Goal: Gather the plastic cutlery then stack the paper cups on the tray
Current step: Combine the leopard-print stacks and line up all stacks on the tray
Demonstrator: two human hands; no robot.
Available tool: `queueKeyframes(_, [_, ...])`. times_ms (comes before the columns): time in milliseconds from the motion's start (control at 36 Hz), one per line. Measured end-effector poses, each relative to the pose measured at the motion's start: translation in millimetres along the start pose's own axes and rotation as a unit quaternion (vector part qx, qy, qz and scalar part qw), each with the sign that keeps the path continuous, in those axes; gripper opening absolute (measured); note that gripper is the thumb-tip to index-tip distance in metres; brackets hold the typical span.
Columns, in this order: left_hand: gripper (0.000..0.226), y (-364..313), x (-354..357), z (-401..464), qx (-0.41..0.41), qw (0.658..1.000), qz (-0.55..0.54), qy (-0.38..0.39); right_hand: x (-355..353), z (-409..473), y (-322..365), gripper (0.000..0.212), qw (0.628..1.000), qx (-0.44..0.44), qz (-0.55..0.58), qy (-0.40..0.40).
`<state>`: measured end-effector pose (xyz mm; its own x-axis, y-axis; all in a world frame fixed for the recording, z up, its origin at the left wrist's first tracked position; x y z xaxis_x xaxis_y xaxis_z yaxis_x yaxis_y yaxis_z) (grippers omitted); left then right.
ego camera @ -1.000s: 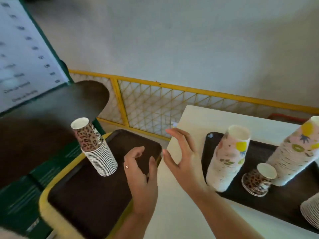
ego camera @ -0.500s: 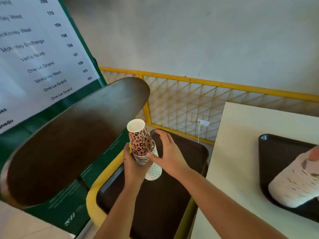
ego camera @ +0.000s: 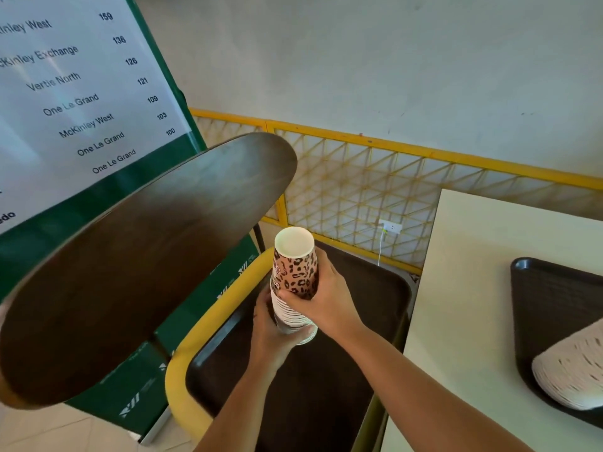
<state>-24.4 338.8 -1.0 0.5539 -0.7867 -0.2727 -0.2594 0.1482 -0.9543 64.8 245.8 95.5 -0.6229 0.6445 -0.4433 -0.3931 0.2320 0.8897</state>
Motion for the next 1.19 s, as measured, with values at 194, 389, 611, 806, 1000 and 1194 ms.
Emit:
queueKeyframes(194, [0.105,38,17,16,-0.029,0.999,0.025,0.027,-6,-12,-11,0.084,0.999,0.014,0.047,-0.007])
queueKeyframes(389, [0.089,23,25,13,-0.023,0.999,0.035,0.014,-21,-22,-17,0.081,0.997,0.030,0.066,-0.030])
queueKeyframes(611, [0.082,-8,62,-11,0.022,0.995,0.033,0.087,-69,-60,-3,0.077,0.994,0.013,0.072,-0.087])
queueKeyframes(806, [0.089,-33,128,-46,0.067,0.987,0.014,0.146,-126,-113,-4,0.072,0.988,0.009,0.054,-0.144])
queueKeyframes(1000, [0.097,-62,213,-90,0.111,0.973,0.010,0.200,-190,-172,-9,0.079,0.979,0.006,0.011,-0.202])
queueKeyframes(1194, [0.100,-76,292,-129,0.076,0.961,0.058,0.258,-250,-231,-28,0.082,0.973,0.044,0.006,-0.227])
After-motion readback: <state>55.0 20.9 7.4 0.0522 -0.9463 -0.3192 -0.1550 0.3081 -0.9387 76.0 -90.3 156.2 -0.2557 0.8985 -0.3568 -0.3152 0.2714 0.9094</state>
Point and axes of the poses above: each hand's wrist, its own z-axis towards the middle knuckle, its own x-axis out of the palm, y = z × x, the point moved 6 cm from there along z, towards the middle knuckle, and after that the axes turned 7 degrees about y, right-handed, at the moved point
